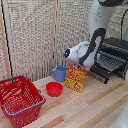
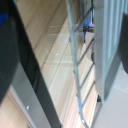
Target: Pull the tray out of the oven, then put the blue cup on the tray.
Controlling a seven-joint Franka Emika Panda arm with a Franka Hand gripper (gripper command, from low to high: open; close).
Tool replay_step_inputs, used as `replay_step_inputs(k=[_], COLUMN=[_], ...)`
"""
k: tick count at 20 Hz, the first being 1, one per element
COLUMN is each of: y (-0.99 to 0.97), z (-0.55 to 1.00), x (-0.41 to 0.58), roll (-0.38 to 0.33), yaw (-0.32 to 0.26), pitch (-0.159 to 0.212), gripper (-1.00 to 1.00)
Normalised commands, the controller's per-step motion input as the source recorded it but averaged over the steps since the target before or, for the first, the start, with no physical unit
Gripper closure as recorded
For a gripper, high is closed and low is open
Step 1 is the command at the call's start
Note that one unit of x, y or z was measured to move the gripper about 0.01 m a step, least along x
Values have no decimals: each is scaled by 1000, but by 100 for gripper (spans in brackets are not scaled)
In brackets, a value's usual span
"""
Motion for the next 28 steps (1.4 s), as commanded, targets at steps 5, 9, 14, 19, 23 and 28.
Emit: replay_step_inputs(k=[5, 9, 14, 19, 23, 28], y=[71, 255, 229, 160, 175, 194], z=[676, 470, 365, 353, 306, 258], x=[169, 153, -17, -75, -36, -2], roll=[154, 153, 161, 170, 193, 217], yaw=[-26, -145, -271, -314, -300, -282], pitch=[-6, -95, -106, -98, -89, -82], gripper=[-100, -100, -100, -100, -100, -100])
